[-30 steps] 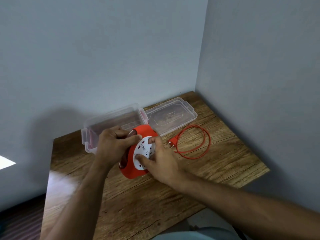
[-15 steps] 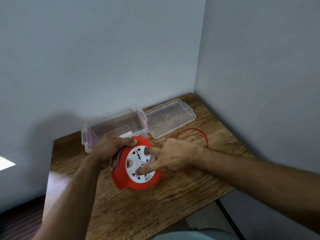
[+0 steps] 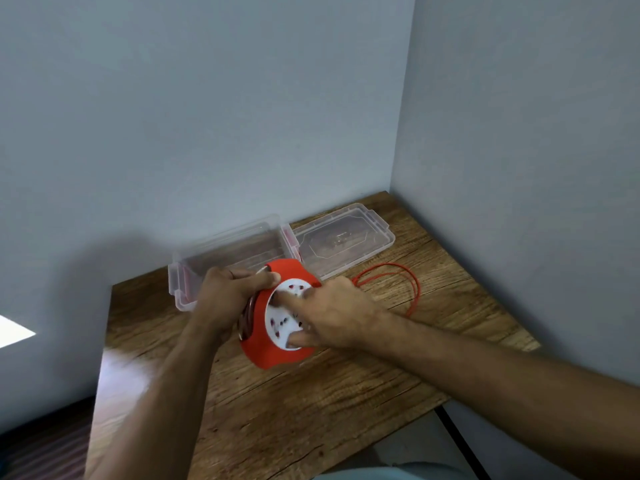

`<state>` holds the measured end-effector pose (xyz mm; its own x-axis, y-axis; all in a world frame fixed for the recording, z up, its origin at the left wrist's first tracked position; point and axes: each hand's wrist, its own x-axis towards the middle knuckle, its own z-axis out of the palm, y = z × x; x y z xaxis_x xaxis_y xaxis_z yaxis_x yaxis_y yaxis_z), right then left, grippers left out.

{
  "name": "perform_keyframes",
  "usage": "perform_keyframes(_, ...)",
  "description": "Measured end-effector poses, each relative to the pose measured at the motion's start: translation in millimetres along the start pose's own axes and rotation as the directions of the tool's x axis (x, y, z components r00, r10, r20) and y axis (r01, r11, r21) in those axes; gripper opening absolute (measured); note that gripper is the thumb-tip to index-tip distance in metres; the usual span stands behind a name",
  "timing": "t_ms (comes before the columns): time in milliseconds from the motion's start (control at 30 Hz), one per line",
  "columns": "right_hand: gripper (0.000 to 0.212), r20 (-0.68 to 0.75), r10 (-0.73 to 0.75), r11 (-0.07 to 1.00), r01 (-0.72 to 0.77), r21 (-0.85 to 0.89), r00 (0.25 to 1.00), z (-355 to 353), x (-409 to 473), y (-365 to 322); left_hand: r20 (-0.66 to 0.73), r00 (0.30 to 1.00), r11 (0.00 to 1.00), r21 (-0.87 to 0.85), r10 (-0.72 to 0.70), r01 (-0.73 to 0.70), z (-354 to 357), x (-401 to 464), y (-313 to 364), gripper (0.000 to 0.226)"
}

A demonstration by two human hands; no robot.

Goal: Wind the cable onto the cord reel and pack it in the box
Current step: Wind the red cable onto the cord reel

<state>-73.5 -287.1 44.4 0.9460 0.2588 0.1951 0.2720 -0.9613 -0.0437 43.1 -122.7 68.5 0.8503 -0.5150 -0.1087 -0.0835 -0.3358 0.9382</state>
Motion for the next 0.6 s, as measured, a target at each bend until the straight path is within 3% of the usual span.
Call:
perform_keyframes(33, 0.067, -0.060, 0.192, 0.970, -0.180, 0.165, 0.979, -5, 2, -3, -0.041, 0.999, 0.999, -0.016, 0.030, -0.031, 2, 0, 1, 0.020)
perform_keyframes(67, 0.069, -0.059, 0.406, 0.867, -0.364, 0.339, 0.912, -6, 4, -9, -0.087, 0.995, 0.998, -0.039, 0.055, -0.058, 4, 0, 3, 0.020)
perform_keyframes(100, 0.071, -0.004, 0.574, 0.711, -0.495, 0.498, 0.819, -8, 9, -15, -0.131, 0.988, 0.995, -0.054, 0.079, -0.087, 6, -1, 6, 0.016)
perform_keyframes(133, 0.071, 0.124, 0.684, 0.479, -0.571, 0.667, 0.719, -8, 14, -17, -0.173, 0.978, 0.991, -0.052, 0.113, -0.123, 8, -1, 8, 0.014)
perform_keyframes(167, 0.070, 0.265, 0.730, 0.222, -0.586, 0.780, 0.629, -7, 19, -20, -0.205, 0.966, 0.985, -0.030, 0.158, -0.168, 10, -2, 10, 0.017)
perform_keyframes(233, 0.069, 0.490, 0.673, -0.198, -0.504, 0.841, 0.553, -10, 24, -25, -0.231, 0.945, 0.973, 0.026, 0.230, -0.231, 12, -3, 11, 0.019)
perform_keyframes(267, 0.068, 0.547, 0.622, -0.291, -0.483, 0.826, 0.560, -10, 24, -26, -0.228, 0.943, 0.970, 0.045, 0.242, -0.238, 11, -2, 11, 0.016)
perform_keyframes(300, 0.065, 0.569, 0.590, -0.304, -0.495, 0.814, 0.573, -11, 22, -26, -0.226, 0.946, 0.973, 0.042, 0.231, -0.227, 9, -1, 9, 0.014)
perform_keyframes(333, 0.060, 0.532, 0.604, -0.186, -0.543, 0.819, 0.594, -13, 19, -24, -0.224, 0.954, 0.979, 0.018, 0.200, -0.201, 6, -1, 6, 0.010)
perform_keyframes(367, 0.054, 0.414, 0.653, 0.094, -0.610, 0.787, 0.635, -16, 13, -18, -0.215, 0.964, 0.986, -0.017, 0.159, -0.166, 3, 0, 2, 0.010)
perform_keyframes(400, 0.047, 0.213, 0.672, 0.454, -0.622, 0.638, 0.709, -18, 7, -12, -0.199, 0.974, 0.990, -0.061, 0.111, -0.125, 0, 1, -2, 0.014)
perform_keyframes(433, 0.042, 0.001, 0.590, 0.741, -0.543, 0.395, 0.807, -19, 0, -5, -0.178, 0.982, 0.990, -0.110, 0.065, -0.086, -3, 3, -5, 0.016)
perform_keyframes(467, 0.040, -0.129, 0.415, 0.904, -0.391, 0.172, 0.901, -21, -6, 1, -0.155, 0.987, 0.988, -0.146, 0.027, -0.050, -5, 4, -7, 0.019)
perform_keyframes(533, 0.047, -0.067, 0.051, 0.996, -0.055, -0.069, 0.996, -28, -12, 12, -0.105, 0.994, 0.986, -0.165, -0.014, -0.003, -8, 7, -6, 0.020)
perform_keyframes(600, 0.053, 0.083, -0.191, 0.972, 0.200, -0.121, 0.978, -32, -13, 21, -0.040, 0.998, 0.989, -0.144, -0.052, 0.046, -11, 11, -4, 0.014)
